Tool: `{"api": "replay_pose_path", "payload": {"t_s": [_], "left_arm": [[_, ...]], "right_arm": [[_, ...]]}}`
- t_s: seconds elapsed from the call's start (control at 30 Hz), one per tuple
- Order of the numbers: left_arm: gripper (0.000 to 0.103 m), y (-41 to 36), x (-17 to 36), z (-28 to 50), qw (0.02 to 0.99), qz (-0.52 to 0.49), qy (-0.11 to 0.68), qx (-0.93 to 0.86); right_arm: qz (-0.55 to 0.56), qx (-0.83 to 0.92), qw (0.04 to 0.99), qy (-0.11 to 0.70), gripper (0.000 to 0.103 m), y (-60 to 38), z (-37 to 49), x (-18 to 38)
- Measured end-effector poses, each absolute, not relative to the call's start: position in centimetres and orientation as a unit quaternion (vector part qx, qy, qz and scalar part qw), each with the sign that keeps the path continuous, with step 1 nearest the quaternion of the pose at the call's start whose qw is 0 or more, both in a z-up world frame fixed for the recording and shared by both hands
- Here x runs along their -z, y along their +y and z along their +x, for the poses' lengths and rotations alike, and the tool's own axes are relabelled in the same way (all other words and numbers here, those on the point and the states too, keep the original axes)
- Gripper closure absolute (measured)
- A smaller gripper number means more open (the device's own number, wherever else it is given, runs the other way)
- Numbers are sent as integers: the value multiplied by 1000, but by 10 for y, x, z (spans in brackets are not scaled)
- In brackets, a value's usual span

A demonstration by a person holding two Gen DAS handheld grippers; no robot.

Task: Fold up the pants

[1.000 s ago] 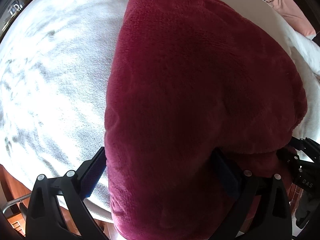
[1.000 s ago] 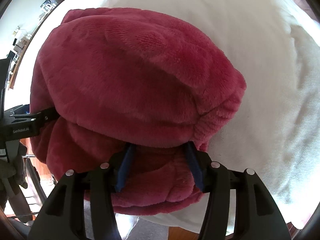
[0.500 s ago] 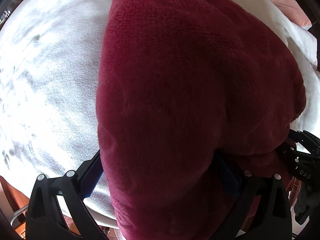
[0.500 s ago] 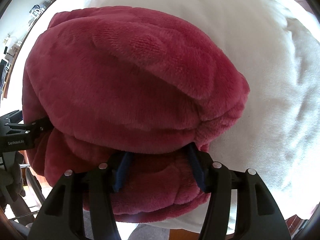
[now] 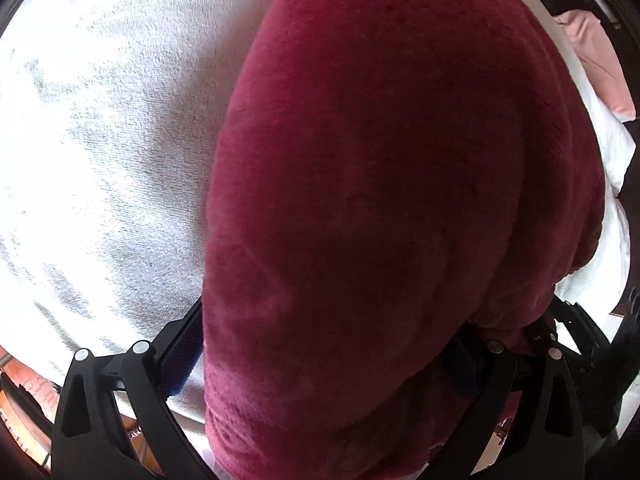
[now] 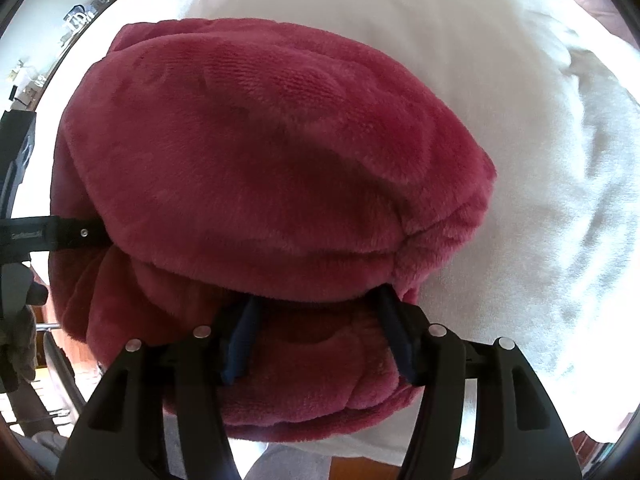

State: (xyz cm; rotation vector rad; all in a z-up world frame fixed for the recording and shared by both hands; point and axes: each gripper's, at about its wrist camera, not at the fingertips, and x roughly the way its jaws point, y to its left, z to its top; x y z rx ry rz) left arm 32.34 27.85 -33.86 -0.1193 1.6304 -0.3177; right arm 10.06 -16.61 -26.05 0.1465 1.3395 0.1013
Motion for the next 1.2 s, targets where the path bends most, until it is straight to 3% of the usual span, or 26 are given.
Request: {"api": "replay_pose_path", "payload": {"t_s": [0.2,0.27,0.47,0.77,1.2], "left_arm": [[5,278,317,327,684,-25,715,144],[5,280,305,330,690,-23,707,154],[5,286,270,340,716,-11,672,192],[5,297,290,390,726,-36,646,232],[5,275,305,394,657,-104,682,303]], "right_arm": [[93,-69,790,601,35,-174,84,228],[108,-65,797,590,25,-183,74,217],[173,-41,810,559,9,-219,55,198],[281,-26,775,565,9,-238,82,248],[369,-37,721,586,9,-246,99,300]]}}
